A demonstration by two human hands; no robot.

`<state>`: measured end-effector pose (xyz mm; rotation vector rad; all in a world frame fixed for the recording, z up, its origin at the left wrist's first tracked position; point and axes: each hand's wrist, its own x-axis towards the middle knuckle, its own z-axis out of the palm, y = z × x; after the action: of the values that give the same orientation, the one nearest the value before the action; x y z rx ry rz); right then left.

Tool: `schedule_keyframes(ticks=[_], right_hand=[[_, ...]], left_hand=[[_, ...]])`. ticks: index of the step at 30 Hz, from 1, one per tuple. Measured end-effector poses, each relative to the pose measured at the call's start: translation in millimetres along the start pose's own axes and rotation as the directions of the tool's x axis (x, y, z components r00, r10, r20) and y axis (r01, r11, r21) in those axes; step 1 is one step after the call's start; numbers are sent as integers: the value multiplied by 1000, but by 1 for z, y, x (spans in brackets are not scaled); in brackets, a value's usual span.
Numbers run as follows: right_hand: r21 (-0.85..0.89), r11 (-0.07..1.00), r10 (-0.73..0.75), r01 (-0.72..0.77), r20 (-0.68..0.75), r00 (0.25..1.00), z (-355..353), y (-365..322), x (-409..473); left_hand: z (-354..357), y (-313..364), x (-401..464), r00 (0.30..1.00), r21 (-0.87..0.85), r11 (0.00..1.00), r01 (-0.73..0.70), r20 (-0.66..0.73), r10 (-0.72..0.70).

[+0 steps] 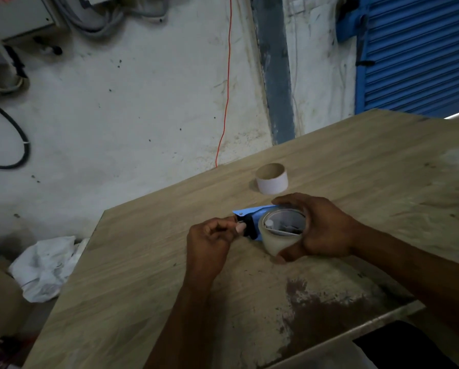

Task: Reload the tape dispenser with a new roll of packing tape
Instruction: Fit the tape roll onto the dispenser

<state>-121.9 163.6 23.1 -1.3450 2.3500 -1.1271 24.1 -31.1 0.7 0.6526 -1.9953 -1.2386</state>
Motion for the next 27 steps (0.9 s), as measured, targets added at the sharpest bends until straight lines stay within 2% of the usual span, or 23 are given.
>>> schedule_keyframes(ticks=[6,10,13,17,22,27], right_hand=[[75,997,-15,12,35,999,-12,16,0],[56,998,-44,36,159,986,-20,16,-6],[-136,990,-5,42,263,965,-31,4,-7],[-369,927,36,71,274,961,-30,-27,-3],[-523,848,23,90,206,978,-14,-31,-3],[-558,825,102,95,311,945,-30,-32,-1]], left_hand=[[3,-4,-5,989,60,990,-129,85,123],[1,3,-8,986,54,990,-130,111,123],[4,7,-13,982,48,989,-138,133,131],[12,8,-15,984,120,981,-150,114,136],[8,3,-12,987,53,994,-99,132,91],[-8,1,-14,976,12,999,-46,213,43]])
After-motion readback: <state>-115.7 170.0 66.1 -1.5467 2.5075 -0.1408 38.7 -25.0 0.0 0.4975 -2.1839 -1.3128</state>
